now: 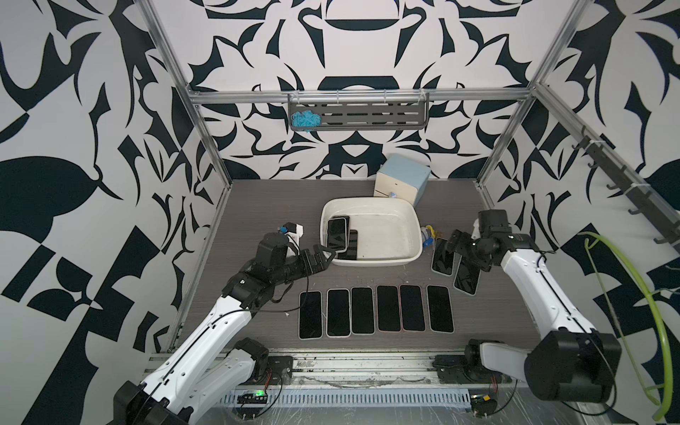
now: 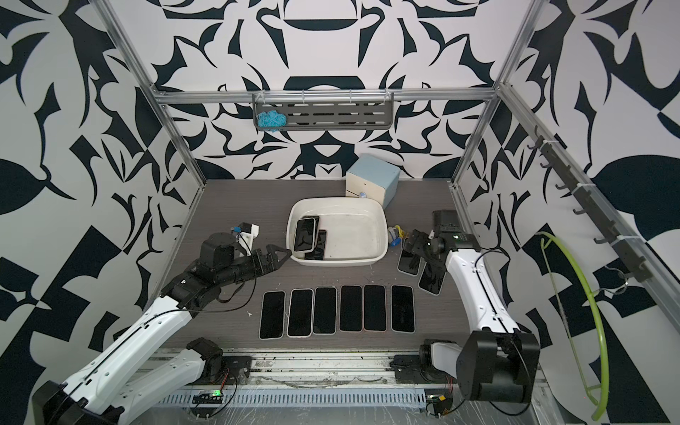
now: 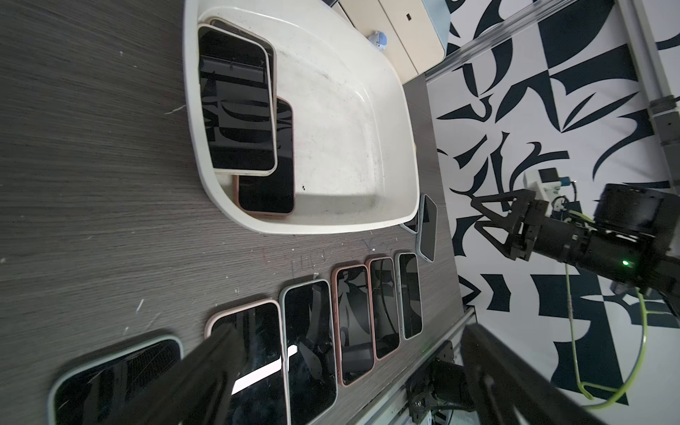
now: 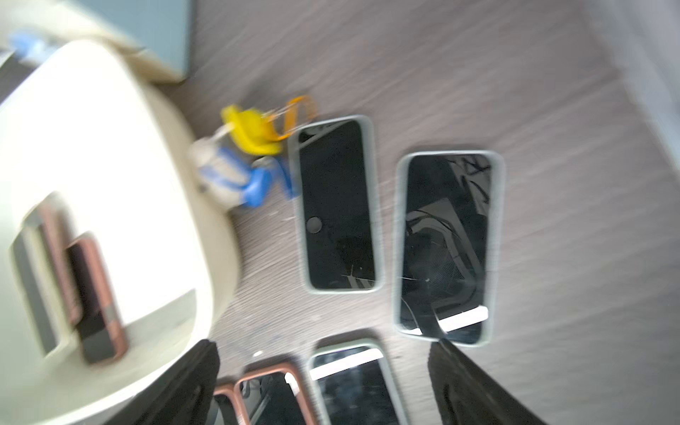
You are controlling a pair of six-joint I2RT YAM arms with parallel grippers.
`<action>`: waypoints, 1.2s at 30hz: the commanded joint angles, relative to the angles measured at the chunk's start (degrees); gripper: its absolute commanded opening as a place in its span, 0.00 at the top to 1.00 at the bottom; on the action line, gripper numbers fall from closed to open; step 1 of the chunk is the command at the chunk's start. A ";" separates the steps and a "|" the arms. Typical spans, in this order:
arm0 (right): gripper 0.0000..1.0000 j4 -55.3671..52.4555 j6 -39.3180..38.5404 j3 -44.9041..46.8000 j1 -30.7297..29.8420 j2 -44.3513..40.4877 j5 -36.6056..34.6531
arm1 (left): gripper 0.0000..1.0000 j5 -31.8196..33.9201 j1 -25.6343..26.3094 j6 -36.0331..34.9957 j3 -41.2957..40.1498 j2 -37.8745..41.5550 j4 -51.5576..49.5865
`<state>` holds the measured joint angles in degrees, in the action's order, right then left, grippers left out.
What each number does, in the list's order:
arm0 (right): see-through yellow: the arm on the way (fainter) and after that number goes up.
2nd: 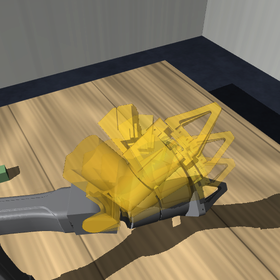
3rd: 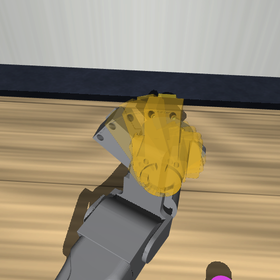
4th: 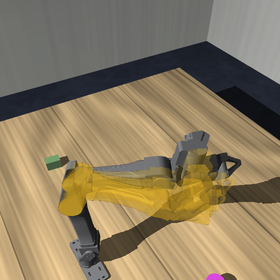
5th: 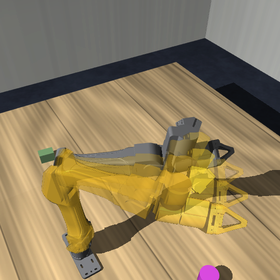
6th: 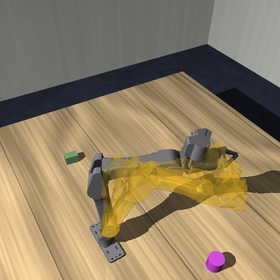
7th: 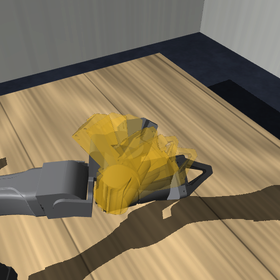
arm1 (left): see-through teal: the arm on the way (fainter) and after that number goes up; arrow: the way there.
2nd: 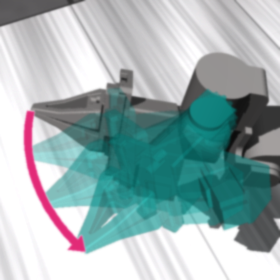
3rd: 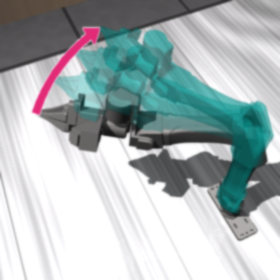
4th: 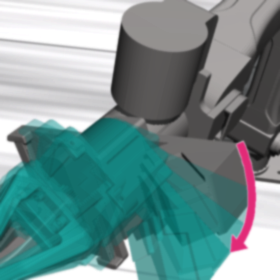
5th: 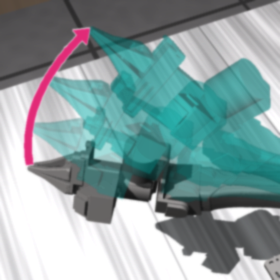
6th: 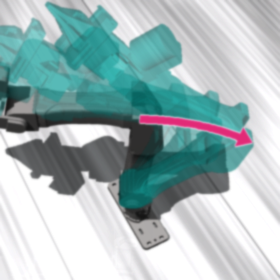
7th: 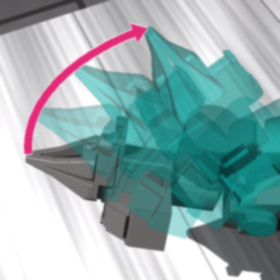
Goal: Take the phone out of the storage box
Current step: Pick up the phone from the storage box.
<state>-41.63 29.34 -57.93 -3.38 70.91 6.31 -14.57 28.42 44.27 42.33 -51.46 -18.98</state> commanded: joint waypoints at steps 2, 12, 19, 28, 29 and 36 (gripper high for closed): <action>0.08 1.77 4.92 -8.26 -12.97 4.83 1.70 | 0.00 3.75 0.05 -0.50 3.03 0.21 -4.19; 0.27 5.62 13.60 -27.16 -24.76 30.14 15.69 | 0.03 5.64 0.05 4.39 2.15 5.15 -11.12; 0.32 2.89 14.85 -40.81 -28.75 45.55 18.36 | 0.01 6.65 0.05 4.28 2.29 7.66 -15.37; 0.38 3.20 16.52 -49.14 -32.07 55.25 19.59 | 0.01 6.04 0.05 6.58 -0.45 11.31 -14.87; 0.39 2.95 16.55 -49.94 -32.45 55.99 19.62 | 0.01 6.08 0.03 6.52 -0.40 11.32 -14.90; 0.46 4.36 17.65 -50.41 -33.19 57.31 17.91 | 0.00 6.07 0.05 4.84 0.72 9.44 -15.42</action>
<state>-38.30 45.74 -106.34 -36.40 129.32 24.53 -8.73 28.42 50.09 43.46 -41.47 -32.88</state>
